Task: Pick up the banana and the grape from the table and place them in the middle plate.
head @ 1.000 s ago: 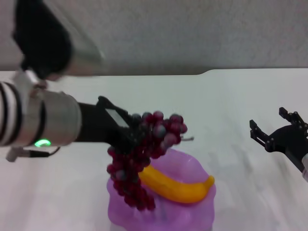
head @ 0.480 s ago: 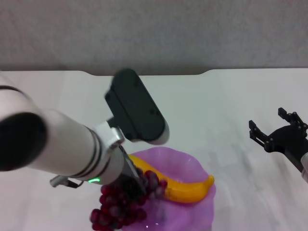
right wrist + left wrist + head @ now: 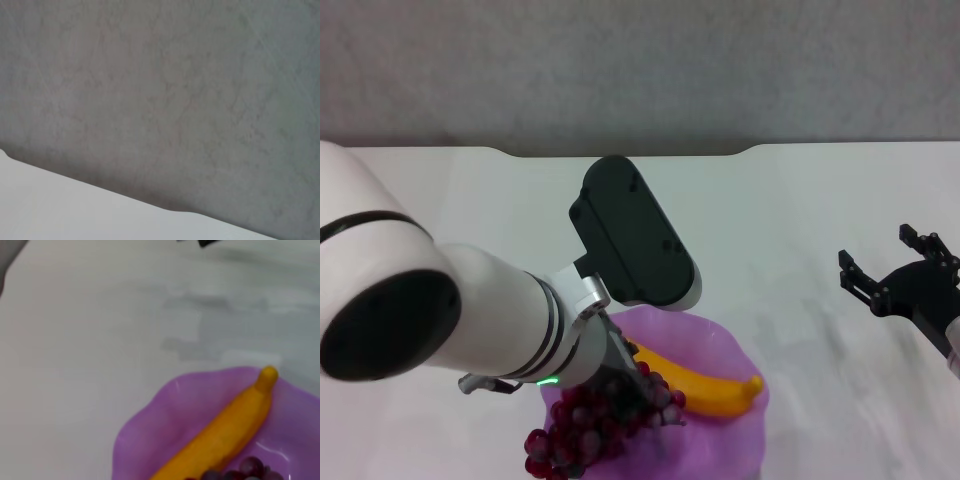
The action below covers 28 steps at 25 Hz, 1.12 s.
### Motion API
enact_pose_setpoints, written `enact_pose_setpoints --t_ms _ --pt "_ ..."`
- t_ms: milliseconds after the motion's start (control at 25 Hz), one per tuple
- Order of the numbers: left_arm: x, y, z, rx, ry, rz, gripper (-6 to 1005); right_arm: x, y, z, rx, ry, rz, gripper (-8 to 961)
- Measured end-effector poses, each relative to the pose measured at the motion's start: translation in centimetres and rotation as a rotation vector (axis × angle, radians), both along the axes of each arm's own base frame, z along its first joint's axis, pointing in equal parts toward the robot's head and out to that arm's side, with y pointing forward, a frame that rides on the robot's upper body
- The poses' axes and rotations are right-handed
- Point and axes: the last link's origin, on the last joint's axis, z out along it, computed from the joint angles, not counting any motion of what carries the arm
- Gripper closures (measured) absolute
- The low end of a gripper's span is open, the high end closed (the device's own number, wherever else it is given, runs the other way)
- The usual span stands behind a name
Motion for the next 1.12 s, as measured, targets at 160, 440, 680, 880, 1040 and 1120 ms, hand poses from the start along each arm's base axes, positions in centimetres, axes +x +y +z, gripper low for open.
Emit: enact_pose_setpoints --t_ms 160,440,680,880,1040,1120 --pt "0.9 -0.4 0.6 0.028 -0.033 -0.045 724 0.0 0.0 0.0 0.001 0.001 -0.002 65" --pt "2.1 0.0 4.0 0.241 -0.234 -0.143 399 0.0 0.0 0.0 -0.001 0.000 -0.001 65" --pt "-1.9 2.4 6.6 0.538 -0.477 -0.105 170 -0.2 -0.1 0.0 0.008 0.011 0.007 65" --pt "-7.1 3.1 5.8 0.706 -0.628 -0.071 104 -0.2 0.0 0.1 0.009 0.010 0.008 65" --pt "-12.1 2.7 3.4 0.834 -0.755 -0.032 104 -0.4 0.1 0.0 0.008 0.013 0.015 65" --pt "-13.9 2.4 2.6 0.864 -0.790 -0.047 103 -0.5 0.1 0.0 0.007 0.016 0.018 65"
